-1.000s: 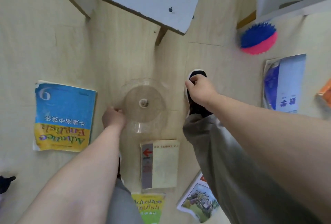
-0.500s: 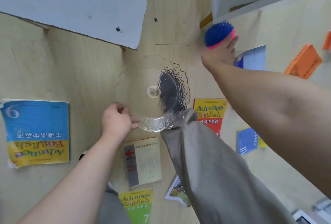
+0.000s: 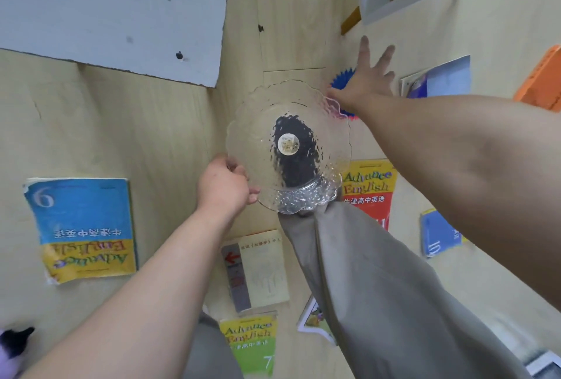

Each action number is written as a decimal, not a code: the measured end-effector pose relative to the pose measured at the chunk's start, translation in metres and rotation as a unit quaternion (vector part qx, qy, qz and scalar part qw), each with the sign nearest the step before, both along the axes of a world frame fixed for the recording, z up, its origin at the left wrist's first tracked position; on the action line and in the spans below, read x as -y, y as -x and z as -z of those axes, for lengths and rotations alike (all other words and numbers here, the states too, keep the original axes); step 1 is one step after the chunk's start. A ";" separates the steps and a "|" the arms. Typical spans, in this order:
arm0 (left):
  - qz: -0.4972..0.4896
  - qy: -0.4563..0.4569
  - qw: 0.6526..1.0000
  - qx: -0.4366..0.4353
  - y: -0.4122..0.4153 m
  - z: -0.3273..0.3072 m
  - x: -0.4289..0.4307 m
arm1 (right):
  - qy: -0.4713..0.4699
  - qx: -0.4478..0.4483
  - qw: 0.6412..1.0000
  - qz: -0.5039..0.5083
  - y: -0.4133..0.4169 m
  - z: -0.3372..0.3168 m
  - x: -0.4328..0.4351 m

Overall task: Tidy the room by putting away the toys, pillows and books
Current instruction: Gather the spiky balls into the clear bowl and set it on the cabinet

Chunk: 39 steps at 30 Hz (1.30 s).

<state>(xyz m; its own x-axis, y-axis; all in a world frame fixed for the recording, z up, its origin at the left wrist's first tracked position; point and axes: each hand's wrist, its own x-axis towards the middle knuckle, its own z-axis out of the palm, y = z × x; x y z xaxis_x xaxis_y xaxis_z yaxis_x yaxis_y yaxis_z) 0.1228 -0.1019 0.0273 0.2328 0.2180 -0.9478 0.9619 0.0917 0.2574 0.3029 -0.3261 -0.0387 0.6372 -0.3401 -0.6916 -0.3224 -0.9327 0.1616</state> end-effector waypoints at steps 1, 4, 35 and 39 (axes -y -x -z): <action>0.006 -0.003 1.000 -0.003 -0.001 0.001 -0.002 | -0.017 -0.027 0.999 0.021 0.004 0.004 0.000; 0.028 -0.014 0.999 -0.005 -0.003 -0.002 -0.003 | -0.030 -0.028 0.996 0.085 0.011 0.009 0.000; -0.084 -0.106 0.978 0.156 0.070 -0.590 -0.188 | -0.472 0.321 0.821 -0.028 0.167 -0.670 -0.251; -0.181 0.022 0.968 0.172 0.082 -0.631 -0.199 | -0.506 0.323 0.797 -0.068 0.177 -0.712 -0.276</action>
<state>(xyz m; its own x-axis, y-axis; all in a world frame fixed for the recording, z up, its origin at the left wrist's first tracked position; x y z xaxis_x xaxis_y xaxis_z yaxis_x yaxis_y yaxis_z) 0.0407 0.0970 0.6581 0.4522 0.3050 -0.8382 0.7224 0.4259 0.5447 0.1262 -0.0498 0.6736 0.9548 0.2861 -0.0808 0.0813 -0.5127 -0.8547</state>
